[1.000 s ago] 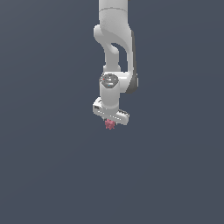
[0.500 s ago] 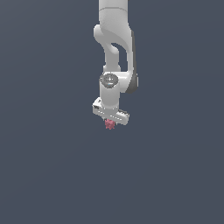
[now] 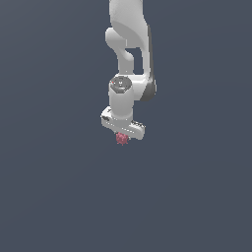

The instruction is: Pick up the object and move it to a goal position.

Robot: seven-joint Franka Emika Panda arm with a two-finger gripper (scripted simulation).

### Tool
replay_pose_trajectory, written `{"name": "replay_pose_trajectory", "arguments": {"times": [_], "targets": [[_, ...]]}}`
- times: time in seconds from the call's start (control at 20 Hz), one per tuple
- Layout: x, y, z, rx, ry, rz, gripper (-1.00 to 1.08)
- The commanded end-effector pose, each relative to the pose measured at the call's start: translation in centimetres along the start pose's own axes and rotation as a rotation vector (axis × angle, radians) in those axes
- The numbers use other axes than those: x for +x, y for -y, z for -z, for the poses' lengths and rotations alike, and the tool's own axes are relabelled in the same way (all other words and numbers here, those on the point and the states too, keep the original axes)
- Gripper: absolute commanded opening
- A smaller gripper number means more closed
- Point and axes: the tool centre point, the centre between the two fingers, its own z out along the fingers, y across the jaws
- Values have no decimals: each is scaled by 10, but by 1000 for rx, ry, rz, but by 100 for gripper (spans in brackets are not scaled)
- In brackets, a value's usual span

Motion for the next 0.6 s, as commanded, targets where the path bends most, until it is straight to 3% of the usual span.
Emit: {"name": "replay_pose_trajectory", "arguments": {"times": [0.0, 0.55], "targets": [[8, 0, 16, 0, -1, 0, -100], [57, 1, 109, -1, -1, -1, -100]]}}
